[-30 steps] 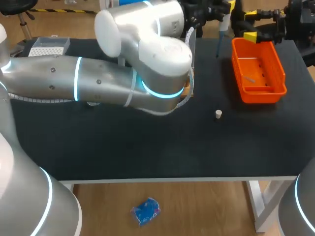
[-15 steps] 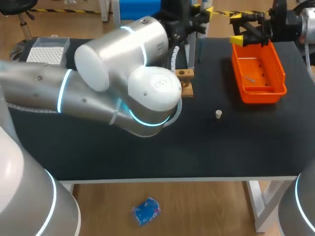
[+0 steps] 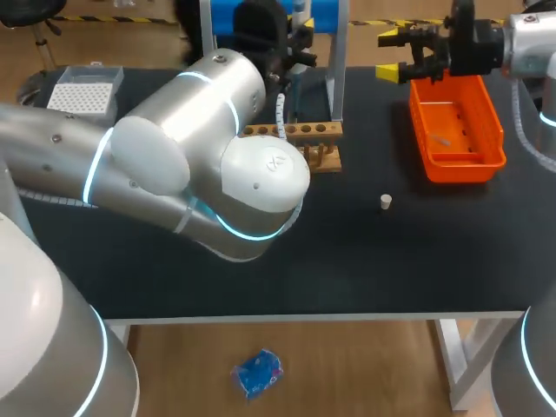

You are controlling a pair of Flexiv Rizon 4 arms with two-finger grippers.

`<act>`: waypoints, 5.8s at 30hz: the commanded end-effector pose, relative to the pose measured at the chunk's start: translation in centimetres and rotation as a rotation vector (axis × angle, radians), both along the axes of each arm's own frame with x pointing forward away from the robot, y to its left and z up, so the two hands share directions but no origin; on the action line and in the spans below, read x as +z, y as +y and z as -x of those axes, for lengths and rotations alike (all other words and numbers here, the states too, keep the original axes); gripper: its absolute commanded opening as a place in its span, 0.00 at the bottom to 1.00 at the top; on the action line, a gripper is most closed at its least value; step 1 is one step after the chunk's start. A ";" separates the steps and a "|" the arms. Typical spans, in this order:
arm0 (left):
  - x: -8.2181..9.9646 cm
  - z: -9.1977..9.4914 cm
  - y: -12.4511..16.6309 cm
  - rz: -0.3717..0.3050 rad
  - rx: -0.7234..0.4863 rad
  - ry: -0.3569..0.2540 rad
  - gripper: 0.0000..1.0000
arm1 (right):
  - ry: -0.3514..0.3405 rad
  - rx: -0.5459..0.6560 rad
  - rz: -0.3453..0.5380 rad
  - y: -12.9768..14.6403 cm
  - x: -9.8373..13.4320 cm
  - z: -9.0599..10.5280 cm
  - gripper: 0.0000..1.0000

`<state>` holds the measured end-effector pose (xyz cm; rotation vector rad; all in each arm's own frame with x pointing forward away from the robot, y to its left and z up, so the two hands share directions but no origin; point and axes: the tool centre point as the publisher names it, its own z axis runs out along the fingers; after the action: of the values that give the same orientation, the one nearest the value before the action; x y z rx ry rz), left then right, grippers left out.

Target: Invert the test tube, pick up the pipette, mount the tip to pipette, aspirate from beaker and dispense into the tube, eject the tip, return the pipette, and cap with the stopper.

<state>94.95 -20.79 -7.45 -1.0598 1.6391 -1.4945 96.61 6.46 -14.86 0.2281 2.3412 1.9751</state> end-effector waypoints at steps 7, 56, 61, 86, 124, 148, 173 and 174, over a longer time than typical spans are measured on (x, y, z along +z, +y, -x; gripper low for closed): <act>-0.7 -2.3 3.0 -0.043 0.158 0.105 0.00 | 0.027 -0.082 0.048 4.3 -0.1 -1.0 1.00; -6.4 -13.0 10.5 -0.139 0.346 0.322 0.00 | 0.134 -0.294 0.148 11.3 -1.8 -7.5 1.00; -7.1 -14.8 11.3 -0.153 0.354 0.353 0.00 | 0.139 -0.303 0.163 11.7 -1.7 -8.7 1.00; -9.1 -21.3 12.1 -0.224 0.385 0.438 0.00 | 0.149 -0.306 0.170 12.8 -2.3 -10.6 1.00; -11.2 -22.9 12.7 -0.287 0.412 0.508 0.00 | 0.149 -0.306 0.170 12.8 -2.3 -10.6 1.00; -12.9 -22.5 12.5 -0.308 0.400 0.564 0.00 | 0.149 -0.306 0.170 12.8 -2.3 -10.6 1.00; -14.6 -22.7 12.1 -0.312 0.414 0.612 0.00 | 0.149 -0.306 0.170 12.8 -2.3 -10.6 1.00; -14.6 -22.6 12.2 -0.310 0.416 0.612 0.00 | 0.149 -0.306 0.170 12.8 -2.3 -10.6 1.00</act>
<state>117.46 -8.49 -21.54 -1.6439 1.8071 -0.6564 107.20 19.29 -17.18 0.6986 2.3674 1.6614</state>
